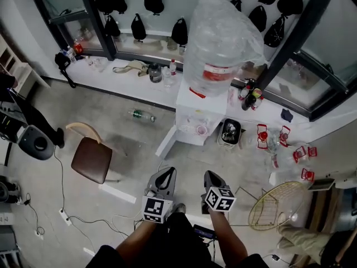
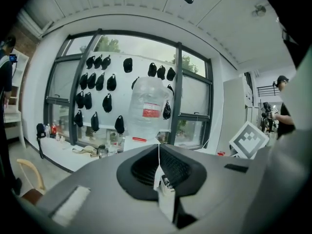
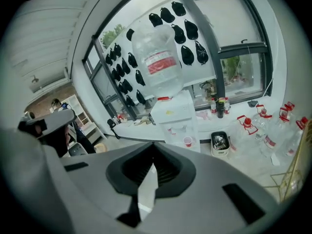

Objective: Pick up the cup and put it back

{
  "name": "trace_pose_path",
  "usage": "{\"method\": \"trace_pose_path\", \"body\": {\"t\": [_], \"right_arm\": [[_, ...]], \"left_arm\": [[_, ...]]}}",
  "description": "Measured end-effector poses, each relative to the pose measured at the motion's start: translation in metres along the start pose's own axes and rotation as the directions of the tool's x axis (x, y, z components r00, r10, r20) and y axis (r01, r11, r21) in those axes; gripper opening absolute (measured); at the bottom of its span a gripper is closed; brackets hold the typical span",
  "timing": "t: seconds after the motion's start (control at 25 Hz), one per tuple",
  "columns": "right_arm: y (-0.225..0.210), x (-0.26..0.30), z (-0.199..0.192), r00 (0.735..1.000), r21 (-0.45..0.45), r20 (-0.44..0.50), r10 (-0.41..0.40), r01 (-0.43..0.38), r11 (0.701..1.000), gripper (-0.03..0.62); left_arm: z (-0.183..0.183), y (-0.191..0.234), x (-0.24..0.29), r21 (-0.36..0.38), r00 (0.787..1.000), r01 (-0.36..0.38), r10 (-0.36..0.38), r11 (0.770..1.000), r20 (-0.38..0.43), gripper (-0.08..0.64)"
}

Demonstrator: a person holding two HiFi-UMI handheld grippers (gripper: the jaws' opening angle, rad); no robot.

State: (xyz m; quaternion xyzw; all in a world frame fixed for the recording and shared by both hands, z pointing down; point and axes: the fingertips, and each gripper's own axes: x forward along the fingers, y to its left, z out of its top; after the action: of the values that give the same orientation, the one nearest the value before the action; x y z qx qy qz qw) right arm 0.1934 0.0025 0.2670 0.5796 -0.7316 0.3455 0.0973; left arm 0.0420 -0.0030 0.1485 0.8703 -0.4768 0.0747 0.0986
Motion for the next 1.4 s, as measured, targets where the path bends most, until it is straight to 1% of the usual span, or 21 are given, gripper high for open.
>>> {"method": "trace_pose_path", "body": {"t": [0.16,0.32,0.44,0.64,0.8,0.92,1.0,1.16,1.4], "right_arm": [[0.016,-0.040,0.015,0.998,-0.034,0.061,-0.005,0.007,0.999,-0.005],[0.049,-0.077,0.038,0.990,-0.073,0.142,0.010,0.000,0.997,-0.005],[0.075,-0.106,0.056,0.977,-0.111,0.212,0.016,0.008,0.994,-0.005],[0.114,-0.151,0.072,0.948,-0.167,0.317,0.001,0.055,0.984,-0.005],[0.136,-0.171,0.074,0.940,-0.175,0.341,0.005,0.058,0.983,-0.005],[0.147,-0.179,0.075,0.931,-0.206,0.365,0.010,0.070,0.976,-0.005],[0.151,-0.179,0.075,0.927,-0.216,0.375,0.006,0.081,0.973,-0.005],[0.157,-0.176,0.072,0.926,-0.210,0.376,0.018,0.066,0.975,-0.005],[0.159,-0.171,0.077,0.921,-0.206,0.390,0.008,0.079,0.975,-0.006]], "left_arm": [[0.026,-0.019,-0.028,0.023,0.999,0.028,-0.029,0.999,0.032,0.008],[0.048,-0.024,-0.053,0.043,0.996,0.063,-0.066,0.997,0.067,0.008],[0.060,-0.025,-0.070,0.059,0.992,0.077,-0.082,0.995,0.092,0.008],[0.069,-0.027,-0.093,0.070,0.985,0.111,-0.119,0.991,0.124,0.008],[0.071,-0.026,-0.099,0.083,0.981,0.142,-0.151,0.986,0.121,0.008],[0.073,-0.022,-0.102,0.061,0.979,0.150,-0.157,0.987,0.132,0.008],[0.075,-0.017,-0.102,0.060,0.977,0.152,-0.159,0.987,0.143,0.008],[0.078,-0.010,-0.105,0.093,0.974,0.155,-0.168,0.984,0.150,0.008],[0.082,-0.006,-0.105,0.092,0.968,0.177,-0.191,0.980,0.166,0.008]]}}
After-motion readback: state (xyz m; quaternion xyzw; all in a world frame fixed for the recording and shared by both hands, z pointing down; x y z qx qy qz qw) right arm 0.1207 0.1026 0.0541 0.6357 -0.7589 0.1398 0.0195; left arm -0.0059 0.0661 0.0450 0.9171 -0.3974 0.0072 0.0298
